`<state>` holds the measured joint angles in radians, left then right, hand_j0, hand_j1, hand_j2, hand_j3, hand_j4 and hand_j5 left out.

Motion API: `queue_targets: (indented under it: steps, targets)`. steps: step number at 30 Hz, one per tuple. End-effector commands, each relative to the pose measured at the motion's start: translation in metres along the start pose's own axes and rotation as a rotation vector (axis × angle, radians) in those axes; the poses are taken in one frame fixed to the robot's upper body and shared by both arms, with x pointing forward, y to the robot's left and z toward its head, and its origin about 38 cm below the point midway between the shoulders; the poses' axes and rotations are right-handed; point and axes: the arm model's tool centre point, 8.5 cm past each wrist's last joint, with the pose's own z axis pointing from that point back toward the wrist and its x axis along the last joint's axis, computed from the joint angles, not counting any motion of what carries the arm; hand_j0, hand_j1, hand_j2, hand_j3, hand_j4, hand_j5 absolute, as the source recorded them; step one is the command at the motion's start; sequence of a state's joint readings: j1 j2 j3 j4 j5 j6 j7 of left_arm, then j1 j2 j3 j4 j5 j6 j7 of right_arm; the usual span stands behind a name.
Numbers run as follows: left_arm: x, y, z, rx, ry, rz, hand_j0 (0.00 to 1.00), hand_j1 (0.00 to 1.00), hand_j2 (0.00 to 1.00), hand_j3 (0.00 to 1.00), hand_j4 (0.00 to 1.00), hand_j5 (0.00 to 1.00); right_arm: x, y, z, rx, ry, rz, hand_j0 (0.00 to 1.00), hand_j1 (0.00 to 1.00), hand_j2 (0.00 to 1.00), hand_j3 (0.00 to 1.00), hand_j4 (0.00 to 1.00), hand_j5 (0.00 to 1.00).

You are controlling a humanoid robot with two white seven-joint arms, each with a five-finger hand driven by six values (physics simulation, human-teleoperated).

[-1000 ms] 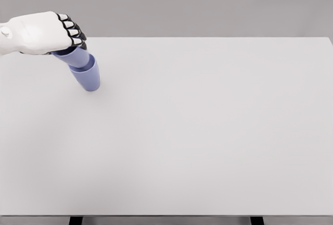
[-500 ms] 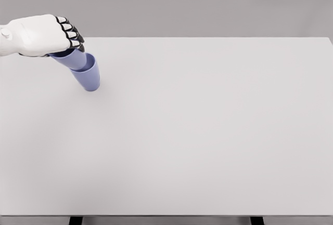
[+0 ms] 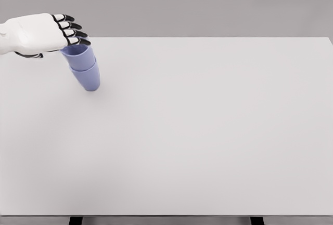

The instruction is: Place the right cup on the left cup with left arm

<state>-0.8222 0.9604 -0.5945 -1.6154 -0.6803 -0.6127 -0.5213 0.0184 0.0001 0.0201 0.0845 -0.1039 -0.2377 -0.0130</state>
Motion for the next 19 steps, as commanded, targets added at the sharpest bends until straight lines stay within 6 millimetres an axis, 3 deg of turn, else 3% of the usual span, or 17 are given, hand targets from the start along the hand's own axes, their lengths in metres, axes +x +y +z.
queue_targets:
  steps: [1,8,13,19]
  targets:
    - [-0.003,0.0,0.002,0.008,0.009,0.01,1.0,1.0,1.0,1.0,1.0,1.0,0.0,0.0,0.0,0.001,0.0,-0.001,1.0,1.0,1.0,1.0,1.0,1.0]
    - [0.003,0.004,0.006,0.069,-0.041,0.093,1.0,1.0,1.0,1.0,1.0,1.0,0.0,0.0,0.0,-0.001,0.0,-0.001,1.0,1.0,1.0,1.0,1.0,1.0]
    - [0.019,-0.007,0.003,0.066,-0.089,0.138,1.0,1.0,1.0,1.0,1.0,1.0,0.0,0.0,0.0,-0.001,0.0,-0.001,1.0,1.0,1.0,1.0,1.0,1.0]
    - [0.018,-0.01,0.012,0.042,-0.083,0.126,1.0,1.0,1.0,1.0,1.0,1.0,0.0,0.0,0.0,-0.001,0.0,-0.001,1.0,1.0,1.0,1.0,1.0,1.0]
